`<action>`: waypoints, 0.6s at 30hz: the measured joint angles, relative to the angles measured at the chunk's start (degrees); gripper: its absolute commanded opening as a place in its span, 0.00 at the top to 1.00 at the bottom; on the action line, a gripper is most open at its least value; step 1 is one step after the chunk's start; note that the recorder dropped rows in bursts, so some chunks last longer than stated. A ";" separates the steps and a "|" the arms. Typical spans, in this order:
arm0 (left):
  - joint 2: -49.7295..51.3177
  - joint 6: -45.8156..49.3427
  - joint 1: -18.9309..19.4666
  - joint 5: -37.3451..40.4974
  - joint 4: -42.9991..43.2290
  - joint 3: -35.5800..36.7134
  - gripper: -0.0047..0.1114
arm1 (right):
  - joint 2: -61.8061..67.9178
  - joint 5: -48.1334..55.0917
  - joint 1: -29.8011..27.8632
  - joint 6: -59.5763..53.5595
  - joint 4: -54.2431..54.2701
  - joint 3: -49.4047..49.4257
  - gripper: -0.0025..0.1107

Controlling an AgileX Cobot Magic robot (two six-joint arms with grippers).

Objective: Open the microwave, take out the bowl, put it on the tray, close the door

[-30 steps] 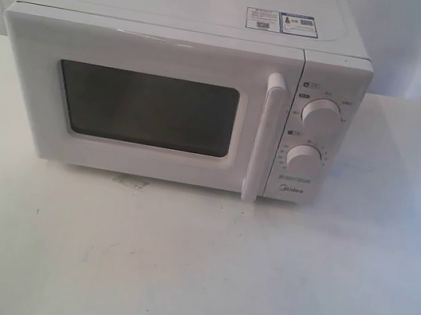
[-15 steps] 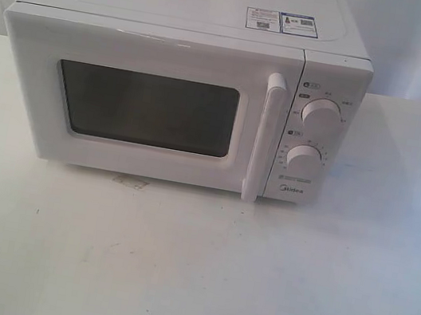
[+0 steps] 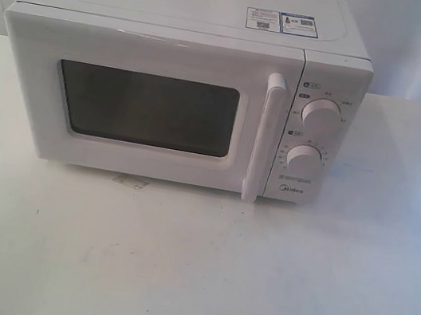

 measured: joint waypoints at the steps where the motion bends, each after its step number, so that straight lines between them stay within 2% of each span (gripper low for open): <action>1: 0.00 0.00 0.00 0.00 0.00 0.00 0.96 | 0.00 -0.88 0.00 -0.10 0.00 0.00 0.98; 18: 0.00 0.00 0.00 0.00 0.00 0.00 0.96 | 0.00 -3.40 0.00 -0.42 0.00 0.00 0.98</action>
